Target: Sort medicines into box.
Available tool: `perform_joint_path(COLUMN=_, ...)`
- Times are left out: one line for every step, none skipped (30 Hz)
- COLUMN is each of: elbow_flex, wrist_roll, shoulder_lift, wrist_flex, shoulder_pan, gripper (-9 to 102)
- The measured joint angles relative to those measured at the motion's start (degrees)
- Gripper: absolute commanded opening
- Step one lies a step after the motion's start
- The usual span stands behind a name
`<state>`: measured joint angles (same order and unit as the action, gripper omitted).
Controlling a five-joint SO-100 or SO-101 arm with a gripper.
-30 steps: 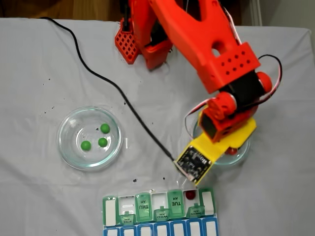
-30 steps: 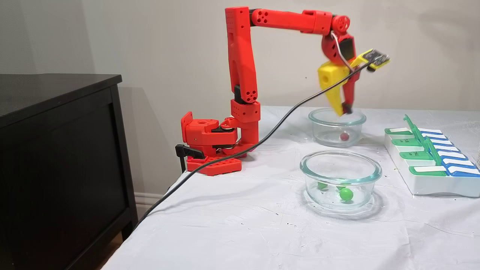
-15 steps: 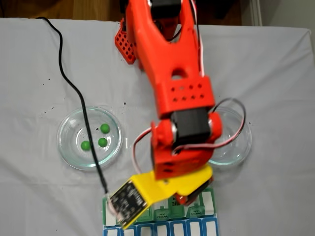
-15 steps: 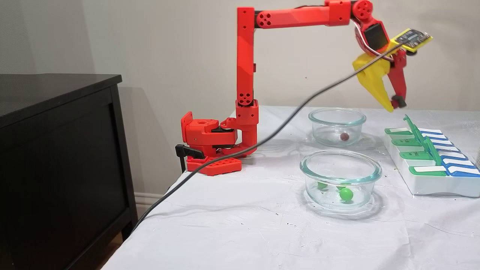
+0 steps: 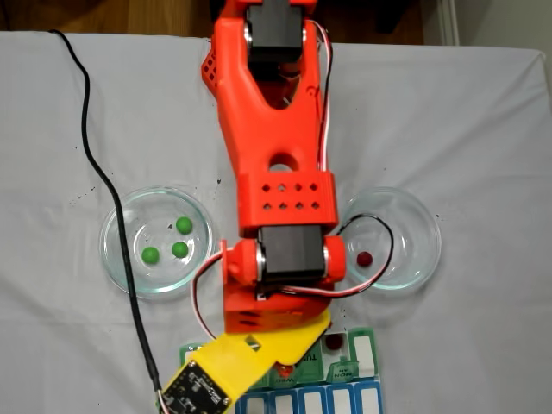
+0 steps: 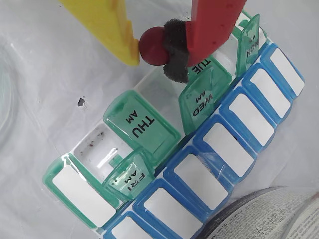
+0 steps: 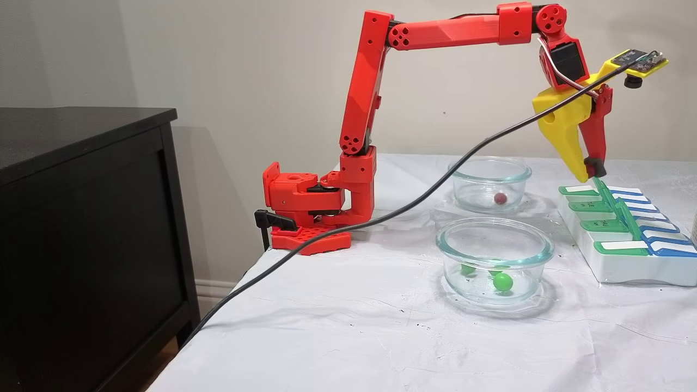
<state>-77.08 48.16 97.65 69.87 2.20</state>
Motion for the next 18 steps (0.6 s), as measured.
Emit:
perform_joint_path(elbow_flex=0.0, wrist_roll=0.53, shoulder_lift=-0.35, wrist_flex=0.0, shoulder_pan=0.0, gripper=0)
perform_joint_path(elbow_flex=0.0, wrist_roll=1.14, shoulder_lift=-0.62, wrist_flex=0.0, shoulder_pan=0.0, gripper=0)
perform_joint_path(elbow_flex=0.0, wrist_roll=1.49, shoulder_lift=-0.88, wrist_flex=0.0, shoulder_pan=0.0, gripper=0)
perform_joint_path(elbow_flex=0.0, wrist_roll=1.76, shoulder_lift=-0.97, wrist_flex=0.0, shoulder_pan=0.09, gripper=0)
perform_joint_path(elbow_flex=0.0, wrist_roll=2.11, shoulder_lift=-1.23, wrist_flex=0.0, shoulder_pan=0.35, gripper=0)
perform_joint_path(elbow_flex=0.0, wrist_roll=2.55, shoulder_lift=-1.58, wrist_flex=0.0, shoulder_pan=0.62, gripper=0)
perform_joint_path(elbow_flex=0.0, wrist_roll=2.72, shoulder_lift=-1.85, wrist_flex=0.0, shoulder_pan=0.79, gripper=0)
perform_joint_path(elbow_flex=0.0, wrist_roll=3.08, shoulder_lift=-2.29, wrist_flex=0.0, shoulder_pan=1.05, gripper=0)
perform_joint_path(elbow_flex=0.0, wrist_roll=3.16, shoulder_lift=-2.72, wrist_flex=-0.18, shoulder_pan=1.32, gripper=0)
perform_joint_path(elbow_flex=0.0, wrist_roll=3.16, shoulder_lift=-3.08, wrist_flex=-0.62, shoulder_pan=1.49, gripper=0)
perform_joint_path(elbow_flex=0.0, wrist_roll=3.16, shoulder_lift=-3.43, wrist_flex=-1.14, shoulder_pan=1.67, gripper=0)
perform_joint_path(elbow_flex=0.0, wrist_roll=3.16, shoulder_lift=-3.96, wrist_flex=-1.85, shoulder_pan=1.85, gripper=0)
perform_joint_path(elbow_flex=0.0, wrist_roll=2.9, shoulder_lift=-4.39, wrist_flex=-2.64, shoulder_pan=2.02, gripper=0)
perform_joint_path(elbow_flex=0.0, wrist_roll=2.64, shoulder_lift=-4.92, wrist_flex=-3.25, shoulder_pan=2.02, gripper=0)
perform_joint_path(elbow_flex=0.0, wrist_roll=2.46, shoulder_lift=-5.19, wrist_flex=-3.6, shoulder_pan=2.02, gripper=0)
perform_joint_path(elbow_flex=0.0, wrist_roll=2.2, shoulder_lift=-5.54, wrist_flex=-4.39, shoulder_pan=2.02, gripper=0)
perform_joint_path(elbow_flex=0.0, wrist_roll=2.02, shoulder_lift=-5.8, wrist_flex=-4.92, shoulder_pan=2.11, gripper=0)
perform_joint_path(elbow_flex=0.0, wrist_roll=1.93, shoulder_lift=-6.06, wrist_flex=-5.45, shoulder_pan=2.2, gripper=0)
